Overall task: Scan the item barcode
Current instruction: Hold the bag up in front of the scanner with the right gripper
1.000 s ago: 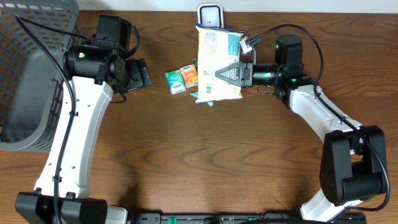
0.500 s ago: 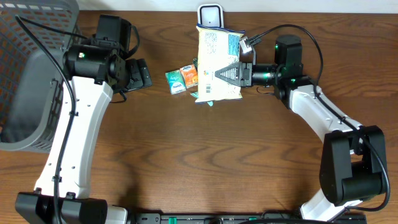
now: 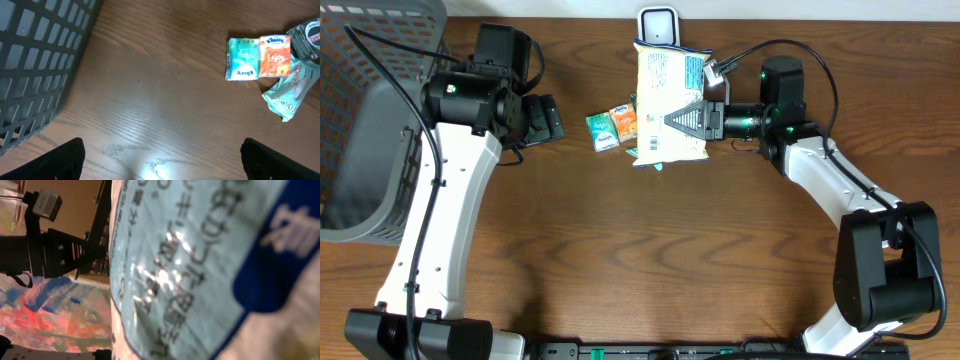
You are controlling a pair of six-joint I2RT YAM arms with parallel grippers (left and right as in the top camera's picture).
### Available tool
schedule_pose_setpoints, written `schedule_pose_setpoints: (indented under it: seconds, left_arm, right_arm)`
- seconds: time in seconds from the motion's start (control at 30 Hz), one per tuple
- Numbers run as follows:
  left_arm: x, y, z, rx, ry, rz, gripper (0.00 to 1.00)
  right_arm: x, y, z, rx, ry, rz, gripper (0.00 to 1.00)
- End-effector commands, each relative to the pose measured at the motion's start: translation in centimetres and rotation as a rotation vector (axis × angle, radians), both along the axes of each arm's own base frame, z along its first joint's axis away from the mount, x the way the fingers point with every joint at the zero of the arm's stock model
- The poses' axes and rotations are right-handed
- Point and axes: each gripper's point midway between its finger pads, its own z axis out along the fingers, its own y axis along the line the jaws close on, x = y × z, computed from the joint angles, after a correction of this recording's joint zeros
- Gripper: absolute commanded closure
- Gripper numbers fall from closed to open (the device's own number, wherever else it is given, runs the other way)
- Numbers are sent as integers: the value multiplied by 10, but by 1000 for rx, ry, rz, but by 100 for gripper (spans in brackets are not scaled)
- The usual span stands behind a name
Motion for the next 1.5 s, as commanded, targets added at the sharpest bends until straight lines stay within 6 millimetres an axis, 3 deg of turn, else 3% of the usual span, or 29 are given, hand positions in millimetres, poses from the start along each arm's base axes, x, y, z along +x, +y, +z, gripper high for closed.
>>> schedule_pose_setpoints:
  seconds: [0.0,0.1,0.23,0.53,0.67,1.0,1.47]
  left_arm:
    - [0,3,5,14,-13,-2,2]
    - [0,3,5,14,-13,-2,2]
    - [0,3,5,14,-13,-2,2]
    - [0,3,5,14,-13,-2,2]
    - [0,3,5,14,-13,-2,2]
    - [0,3,5,14,-13,-2,2]
    - [0,3,5,14,-13,-2,2]
  right_arm:
    - [-6,4,17,16,-59,30,99]
    - [-5,3,16,13,-57,24,99]
    - [0,-1,-2,-52,4,-39,99]
    - [-4,0,0,-41,-14,-10,99]
    - [-2,0,4,-56,-185,16,99]
    - [9,5,40,33,-306,9,99]
    - [23,-2,66,7,-404,-103,98]
